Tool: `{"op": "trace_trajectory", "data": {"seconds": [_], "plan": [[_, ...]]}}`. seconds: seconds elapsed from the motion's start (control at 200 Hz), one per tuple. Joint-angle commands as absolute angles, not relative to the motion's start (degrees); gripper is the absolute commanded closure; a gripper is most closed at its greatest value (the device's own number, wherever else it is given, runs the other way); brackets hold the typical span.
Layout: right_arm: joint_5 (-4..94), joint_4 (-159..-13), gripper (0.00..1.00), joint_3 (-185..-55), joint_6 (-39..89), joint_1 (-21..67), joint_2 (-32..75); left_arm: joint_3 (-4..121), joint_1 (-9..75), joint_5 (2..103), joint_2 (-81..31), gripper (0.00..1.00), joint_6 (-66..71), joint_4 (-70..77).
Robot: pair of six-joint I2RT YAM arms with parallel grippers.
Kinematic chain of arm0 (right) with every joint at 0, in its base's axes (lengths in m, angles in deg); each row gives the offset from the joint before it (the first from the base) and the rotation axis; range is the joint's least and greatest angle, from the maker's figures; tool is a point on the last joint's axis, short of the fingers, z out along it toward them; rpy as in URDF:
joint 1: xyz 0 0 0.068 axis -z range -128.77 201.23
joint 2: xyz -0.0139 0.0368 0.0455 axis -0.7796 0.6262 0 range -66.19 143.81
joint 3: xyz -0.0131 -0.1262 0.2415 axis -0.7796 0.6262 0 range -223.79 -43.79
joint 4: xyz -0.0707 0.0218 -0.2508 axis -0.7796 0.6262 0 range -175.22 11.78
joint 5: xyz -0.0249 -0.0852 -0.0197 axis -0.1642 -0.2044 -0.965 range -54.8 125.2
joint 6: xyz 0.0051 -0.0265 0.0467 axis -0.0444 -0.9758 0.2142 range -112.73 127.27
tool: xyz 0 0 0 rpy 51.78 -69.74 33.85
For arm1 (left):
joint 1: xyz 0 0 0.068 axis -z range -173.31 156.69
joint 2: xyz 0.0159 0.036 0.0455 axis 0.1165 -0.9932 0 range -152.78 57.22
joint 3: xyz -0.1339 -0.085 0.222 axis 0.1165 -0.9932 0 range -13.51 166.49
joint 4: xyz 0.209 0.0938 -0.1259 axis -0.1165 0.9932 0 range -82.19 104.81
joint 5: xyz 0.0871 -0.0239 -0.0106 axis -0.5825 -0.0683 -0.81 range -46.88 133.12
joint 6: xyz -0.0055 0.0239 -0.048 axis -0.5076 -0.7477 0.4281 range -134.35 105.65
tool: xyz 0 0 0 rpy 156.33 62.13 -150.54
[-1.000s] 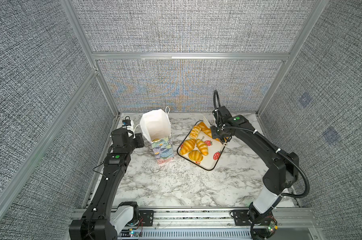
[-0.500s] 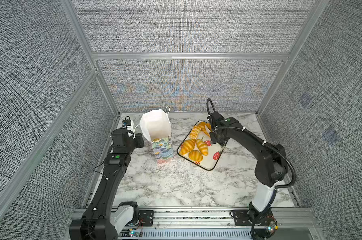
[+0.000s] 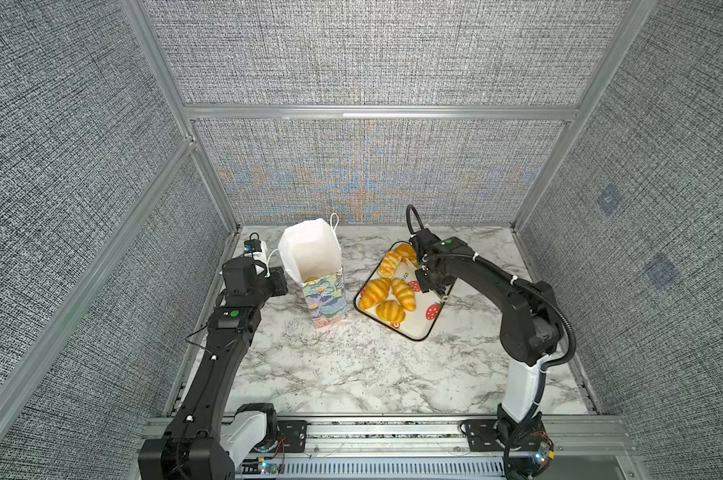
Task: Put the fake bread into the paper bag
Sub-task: 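Lower the tongs with the right gripper onto the long twisted loaf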
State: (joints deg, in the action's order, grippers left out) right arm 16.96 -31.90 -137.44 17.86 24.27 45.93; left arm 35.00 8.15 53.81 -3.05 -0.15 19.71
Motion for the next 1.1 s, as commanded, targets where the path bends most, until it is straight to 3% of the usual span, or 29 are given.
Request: {"op": "trace_trajectory", "data": {"seconds": [0.0,0.8,1.091], "plan": [[14.87,-32.09,0.47,-137.48,17.54,24.33,46.35,34.87,8.19,54.41,-3.17,1.0,0.01,18.73],[9.01,-33.98,0.49,-137.24,15.46,23.3,49.49,34.97,7.65,55.0,-3.94,1.0,0.2,18.7],[6.96,-33.36,0.58,-137.4,15.02,22.36,50.75,35.07,7.47,55.33,-3.96,1.0,0.27,18.62]]}}
